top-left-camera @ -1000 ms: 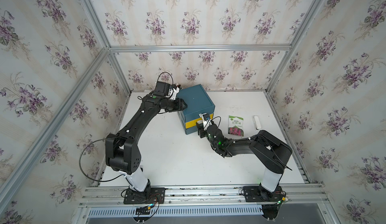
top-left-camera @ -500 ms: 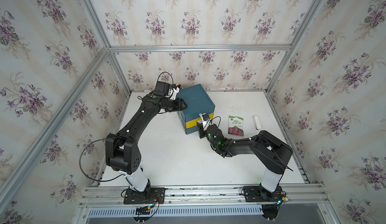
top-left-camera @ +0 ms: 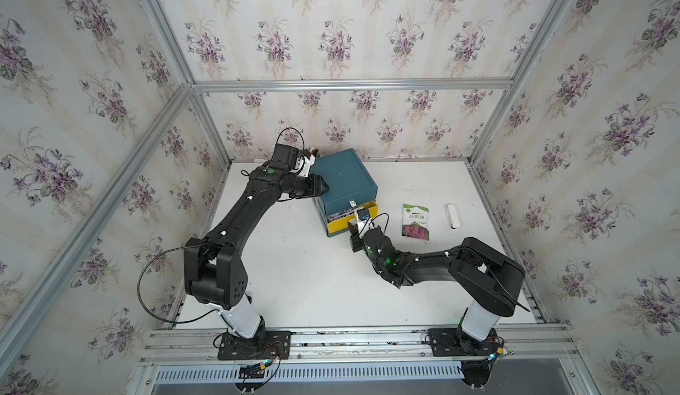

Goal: Take the seed bags out of the drawer
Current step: Open the drawer in the storage box.

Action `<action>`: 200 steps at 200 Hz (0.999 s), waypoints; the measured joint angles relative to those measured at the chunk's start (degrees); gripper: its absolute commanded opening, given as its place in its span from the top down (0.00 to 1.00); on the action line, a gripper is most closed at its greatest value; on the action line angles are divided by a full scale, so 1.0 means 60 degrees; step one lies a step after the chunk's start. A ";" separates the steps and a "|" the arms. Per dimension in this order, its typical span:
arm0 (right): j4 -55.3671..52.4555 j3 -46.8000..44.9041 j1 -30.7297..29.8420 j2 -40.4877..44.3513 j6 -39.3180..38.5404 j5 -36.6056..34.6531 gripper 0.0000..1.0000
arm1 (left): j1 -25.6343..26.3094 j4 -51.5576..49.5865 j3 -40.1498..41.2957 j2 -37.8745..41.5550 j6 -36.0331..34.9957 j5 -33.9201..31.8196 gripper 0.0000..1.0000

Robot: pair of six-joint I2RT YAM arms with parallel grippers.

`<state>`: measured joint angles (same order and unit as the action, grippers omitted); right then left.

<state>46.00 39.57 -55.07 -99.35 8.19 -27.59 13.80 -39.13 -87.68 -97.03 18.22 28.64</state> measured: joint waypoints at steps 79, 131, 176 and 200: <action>-0.0525 -0.0900 -0.0856 0.0991 0.0645 -0.0991 0.68 | 0.0007 0.0157 0.0033 0.0047 -0.0033 0.0018 0.39; -0.1184 -0.1359 -0.1348 0.1708 0.1151 -0.1428 0.69 | 0.0015 -0.0040 -0.0142 -0.0033 -0.0142 0.0011 0.39; -0.1800 -0.1676 -0.1752 0.2284 0.1643 -0.1752 0.70 | 0.0018 0.0000 -0.0098 -0.0047 -0.0146 0.0044 0.39; -0.2164 -0.1756 -0.2007 0.2521 0.1894 -0.1974 0.70 | 0.0022 0.0036 -0.0062 -0.0055 -0.0142 0.0073 0.39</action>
<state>33.01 29.04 -67.11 -84.23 19.55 -39.44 13.93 -38.92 -88.05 -97.36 17.37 29.08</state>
